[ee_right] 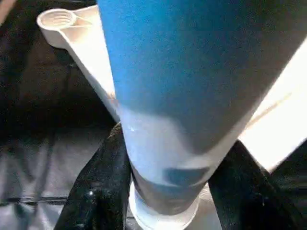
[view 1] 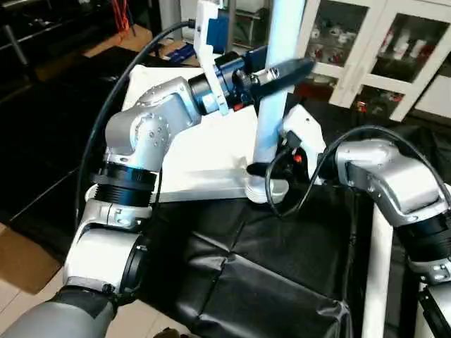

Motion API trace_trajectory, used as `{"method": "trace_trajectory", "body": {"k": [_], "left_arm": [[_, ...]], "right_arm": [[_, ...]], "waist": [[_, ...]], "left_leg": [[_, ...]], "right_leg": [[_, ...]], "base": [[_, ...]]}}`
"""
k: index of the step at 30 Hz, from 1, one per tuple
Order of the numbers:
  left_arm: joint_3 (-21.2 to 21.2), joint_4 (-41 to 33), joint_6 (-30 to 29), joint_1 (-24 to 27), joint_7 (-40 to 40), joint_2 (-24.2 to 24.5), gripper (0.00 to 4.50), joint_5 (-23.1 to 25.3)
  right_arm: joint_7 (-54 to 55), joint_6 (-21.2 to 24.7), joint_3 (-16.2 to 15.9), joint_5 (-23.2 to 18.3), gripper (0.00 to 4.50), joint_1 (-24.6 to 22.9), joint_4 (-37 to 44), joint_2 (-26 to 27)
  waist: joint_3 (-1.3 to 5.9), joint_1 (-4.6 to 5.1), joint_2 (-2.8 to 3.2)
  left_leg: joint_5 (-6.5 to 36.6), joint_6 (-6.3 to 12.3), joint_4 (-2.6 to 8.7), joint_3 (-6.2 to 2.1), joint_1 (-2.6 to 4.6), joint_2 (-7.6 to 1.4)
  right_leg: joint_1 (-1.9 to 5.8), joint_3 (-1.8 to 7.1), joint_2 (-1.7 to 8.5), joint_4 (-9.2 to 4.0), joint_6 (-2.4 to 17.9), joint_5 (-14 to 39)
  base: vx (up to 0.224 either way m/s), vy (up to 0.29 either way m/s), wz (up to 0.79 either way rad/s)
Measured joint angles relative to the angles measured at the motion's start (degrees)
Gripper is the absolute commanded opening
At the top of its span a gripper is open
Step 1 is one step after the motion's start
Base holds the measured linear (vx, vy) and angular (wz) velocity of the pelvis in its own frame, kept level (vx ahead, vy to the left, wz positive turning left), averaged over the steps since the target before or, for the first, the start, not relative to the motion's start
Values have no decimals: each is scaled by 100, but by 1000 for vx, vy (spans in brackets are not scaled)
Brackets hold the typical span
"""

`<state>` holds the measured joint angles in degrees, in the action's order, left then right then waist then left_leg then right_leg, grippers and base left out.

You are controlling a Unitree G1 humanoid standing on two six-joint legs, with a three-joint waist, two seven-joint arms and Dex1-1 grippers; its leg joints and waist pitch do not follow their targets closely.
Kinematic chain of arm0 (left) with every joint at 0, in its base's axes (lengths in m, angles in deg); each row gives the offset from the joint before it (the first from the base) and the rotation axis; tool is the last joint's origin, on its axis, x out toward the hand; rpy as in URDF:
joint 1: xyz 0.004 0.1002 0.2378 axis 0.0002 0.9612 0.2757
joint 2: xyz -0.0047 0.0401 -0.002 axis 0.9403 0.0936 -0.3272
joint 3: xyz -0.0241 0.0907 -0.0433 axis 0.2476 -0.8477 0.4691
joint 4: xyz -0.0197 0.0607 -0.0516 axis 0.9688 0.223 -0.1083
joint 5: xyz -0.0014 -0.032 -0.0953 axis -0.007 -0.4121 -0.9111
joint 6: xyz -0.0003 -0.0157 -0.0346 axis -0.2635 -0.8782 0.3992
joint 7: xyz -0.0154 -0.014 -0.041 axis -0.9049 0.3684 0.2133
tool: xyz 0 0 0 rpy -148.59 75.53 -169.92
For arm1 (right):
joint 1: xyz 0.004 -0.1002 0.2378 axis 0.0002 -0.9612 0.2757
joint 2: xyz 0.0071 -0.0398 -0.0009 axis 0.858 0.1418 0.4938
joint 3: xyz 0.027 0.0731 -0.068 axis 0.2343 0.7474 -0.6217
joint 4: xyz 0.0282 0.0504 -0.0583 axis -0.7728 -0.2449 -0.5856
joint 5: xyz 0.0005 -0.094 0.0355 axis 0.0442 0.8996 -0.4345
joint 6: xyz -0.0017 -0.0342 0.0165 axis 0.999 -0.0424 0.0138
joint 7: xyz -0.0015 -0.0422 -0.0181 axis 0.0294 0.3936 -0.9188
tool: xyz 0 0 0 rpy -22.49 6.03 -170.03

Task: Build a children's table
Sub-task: Insert table leg to table base

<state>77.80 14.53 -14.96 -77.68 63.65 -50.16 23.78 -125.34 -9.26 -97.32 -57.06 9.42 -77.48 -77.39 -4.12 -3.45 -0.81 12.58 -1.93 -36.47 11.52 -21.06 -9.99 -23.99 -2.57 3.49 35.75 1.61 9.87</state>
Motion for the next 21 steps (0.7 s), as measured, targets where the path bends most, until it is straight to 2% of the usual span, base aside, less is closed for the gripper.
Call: {"method": "trace_trajectory", "body": {"k": [7,9,10,15,17,21], "left_arm": [[122,-23,-237,-15,-48,76,337,-83],[153,-23,-266,-15,-33,109,334,-128],[166,-23,-282,-15,-1,144,311,-156],[180,-20,-302,-29,53,168,289,-181],[180,-9,-312,-32,65,168,257,-182],[217,87,-312,-101,65,167,235,-175]], "right_arm": [[112,-165,3,155,180,24,-107,2],[114,-186,7,219,180,32,-156,2],[114,-226,8,234,180,34,-175,7],[153,-313,8,298,180,48,-236,60],[196,-365,8,365,180,48,-256,62],[230,-393,44,401,180,50,-297,100]], "waist": [[1,-7,3],[1,-7,2],[1,-8,3],[1,-8,3],[1,-8,3],[1,-8,3]], "left_leg": [[-1,-7,-1,-1,2,1],[-1,-8,-1,-1,2,1],[-2,-8,-1,-1,2,1],[-3,-5,-1,-2,1,1],[-3,-6,-1,-2,1,1],[-3,-9,-1,-2,2,1]], "right_leg": [[3,0,1,3,1,-1],[3,0,1,4,1,-1],[2,0,1,5,1,0],[2,0,1,5,1,0],[2,0,1,6,1,0],[2,0,1,7,1,-1]], "base": [[0,0,0],[0,0,0],[0,0,0],[0,0,0],[0,0,0],[0,0,0]]}}
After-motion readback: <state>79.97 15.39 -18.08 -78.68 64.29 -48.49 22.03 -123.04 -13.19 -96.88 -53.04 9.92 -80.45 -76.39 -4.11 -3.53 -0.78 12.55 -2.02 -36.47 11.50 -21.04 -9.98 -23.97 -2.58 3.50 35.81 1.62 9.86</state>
